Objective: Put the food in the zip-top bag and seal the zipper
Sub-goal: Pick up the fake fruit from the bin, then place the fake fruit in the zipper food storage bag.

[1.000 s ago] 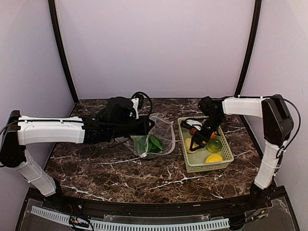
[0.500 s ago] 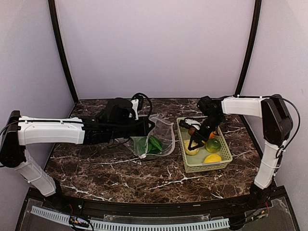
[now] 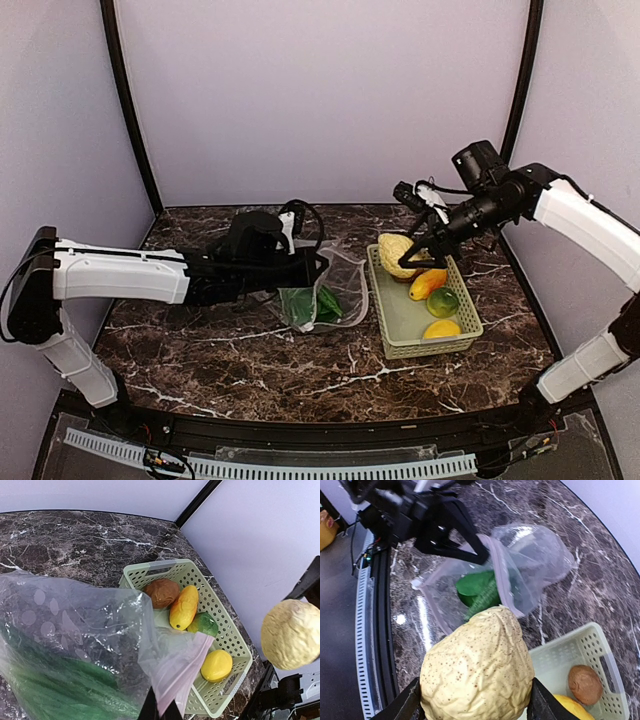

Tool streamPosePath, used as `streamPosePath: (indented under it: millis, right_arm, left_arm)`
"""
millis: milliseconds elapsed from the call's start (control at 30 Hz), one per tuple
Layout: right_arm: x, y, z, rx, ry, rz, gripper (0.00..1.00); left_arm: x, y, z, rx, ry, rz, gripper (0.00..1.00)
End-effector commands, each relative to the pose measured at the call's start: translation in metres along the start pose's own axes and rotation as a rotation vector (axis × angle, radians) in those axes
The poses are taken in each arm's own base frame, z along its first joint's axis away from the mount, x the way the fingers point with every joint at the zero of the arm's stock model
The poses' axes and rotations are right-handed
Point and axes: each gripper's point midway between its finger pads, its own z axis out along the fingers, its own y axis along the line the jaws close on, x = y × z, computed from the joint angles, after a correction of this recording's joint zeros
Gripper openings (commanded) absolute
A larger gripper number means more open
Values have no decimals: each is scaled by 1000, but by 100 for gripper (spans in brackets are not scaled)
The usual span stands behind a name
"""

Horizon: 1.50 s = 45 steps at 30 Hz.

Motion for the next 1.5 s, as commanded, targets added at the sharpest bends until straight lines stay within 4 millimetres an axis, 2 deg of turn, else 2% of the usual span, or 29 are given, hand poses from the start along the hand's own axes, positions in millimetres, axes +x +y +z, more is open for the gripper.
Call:
streamPosePath:
  millis: [0,133,267,467,633,733,833,867,900,933,967,1100,1133,1300,1400,1467]
  right_arm:
    - [-21,33,17,-162,-32,-3,53]
    - [-34,43,30,-226,-42,26,53]
    - [-39,38,42,-209,-35,26,53]
    - [-49,16,50,-116,-14,55,53]
    - [-63,-5,52,-19,-20,68,53]
    - [-59,-17,62,32,21,82,54]
    - [-55,-20,75,50,58,90,57]
    - [-55,-20,79,50,64,90,62]
    - [-58,-18,82,53,66,84,73]
    - [-62,-18,82,59,63,83,94]
    - [-66,-16,83,56,58,80,98]
    - [-87,-5,63,39,-1,53,99]
    - [-91,0,55,29,-18,36,99]
    - [-105,33,4,8,-120,-65,99]
    - [-102,20,-21,154,-155,-79,99]
    - [-89,-10,-32,319,-156,-64,99]
  left_arm:
    - [-19,-10,6,18,-58,35,1]
    - [-29,-25,8,52,-67,13,1]
    - [-41,-43,6,81,-69,15,1]
    - [-59,-64,-11,106,-83,29,1]
    - [-60,-78,-22,119,-53,34,1]
    - [-58,-84,-26,133,-49,20,1]
    - [-58,-90,-31,144,-62,7,1]
    - [-59,-91,-32,149,-69,2,1]
    - [-60,-91,-33,149,-73,-2,1]
    - [-59,-90,-35,150,-78,-7,1]
    - [-60,-88,-35,145,-83,-12,1]
    - [-59,-73,-41,100,-117,-32,1]
    - [-54,-66,-41,81,-115,-33,1]
    - [-54,-32,-53,-24,-180,-76,1]
    - [-56,-9,-60,-69,-244,-127,1]
    - [-61,-9,-62,-52,-275,-156,1]
